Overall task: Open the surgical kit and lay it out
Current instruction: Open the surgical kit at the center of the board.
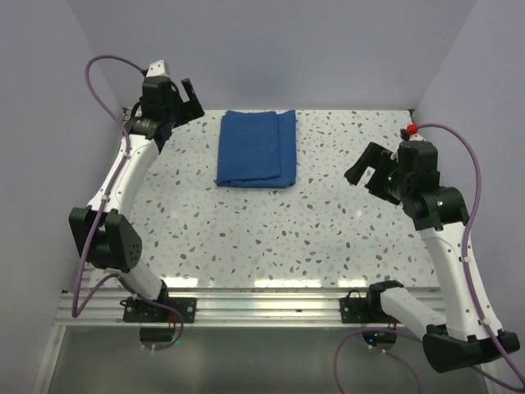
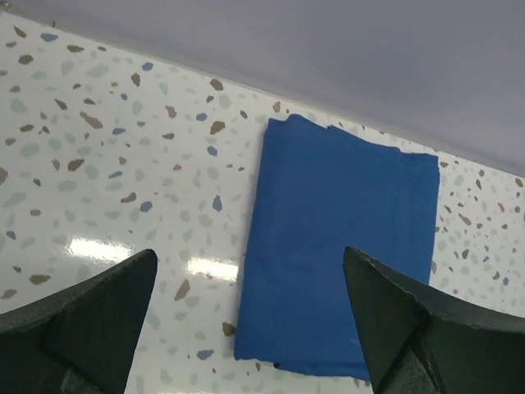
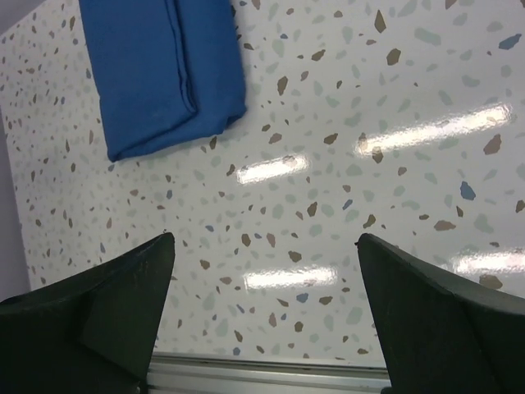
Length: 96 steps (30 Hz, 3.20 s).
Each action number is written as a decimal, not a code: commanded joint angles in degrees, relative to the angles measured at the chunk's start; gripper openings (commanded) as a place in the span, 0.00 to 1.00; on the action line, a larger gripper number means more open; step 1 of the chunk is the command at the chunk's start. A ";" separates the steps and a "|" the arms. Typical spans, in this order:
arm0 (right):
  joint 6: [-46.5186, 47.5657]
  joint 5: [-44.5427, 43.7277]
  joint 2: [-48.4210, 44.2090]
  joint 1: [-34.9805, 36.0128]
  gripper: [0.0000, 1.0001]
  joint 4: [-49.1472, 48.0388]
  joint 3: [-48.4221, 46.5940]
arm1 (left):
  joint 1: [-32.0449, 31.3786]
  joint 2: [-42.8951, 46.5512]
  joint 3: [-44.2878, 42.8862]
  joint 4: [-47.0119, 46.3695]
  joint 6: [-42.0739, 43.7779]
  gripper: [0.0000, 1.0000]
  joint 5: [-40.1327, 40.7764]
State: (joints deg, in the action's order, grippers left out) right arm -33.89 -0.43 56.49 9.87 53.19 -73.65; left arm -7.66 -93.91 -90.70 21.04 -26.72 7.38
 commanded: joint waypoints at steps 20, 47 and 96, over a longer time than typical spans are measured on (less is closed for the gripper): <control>4.97 -6.95 -2.26 5.69 0.98 1.30 -1.67 | -31.09 -40.54 -46.89 34.05 2.11 1.00 17.13; 3.39 -6.34 -0.85 5.78 0.98 5.87 -4.31 | -34.53 -40.75 -36.13 28.18 -1.49 0.86 26.02; 3.83 -3.78 28.83 13.31 0.95 0.15 -23.17 | -5.02 -12.54 -15.96 21.77 -5.53 0.00 4.60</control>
State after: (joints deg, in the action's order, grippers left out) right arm -31.46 -4.14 78.85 18.90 54.46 -89.84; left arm -20.95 -115.22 -112.31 46.74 -30.46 14.76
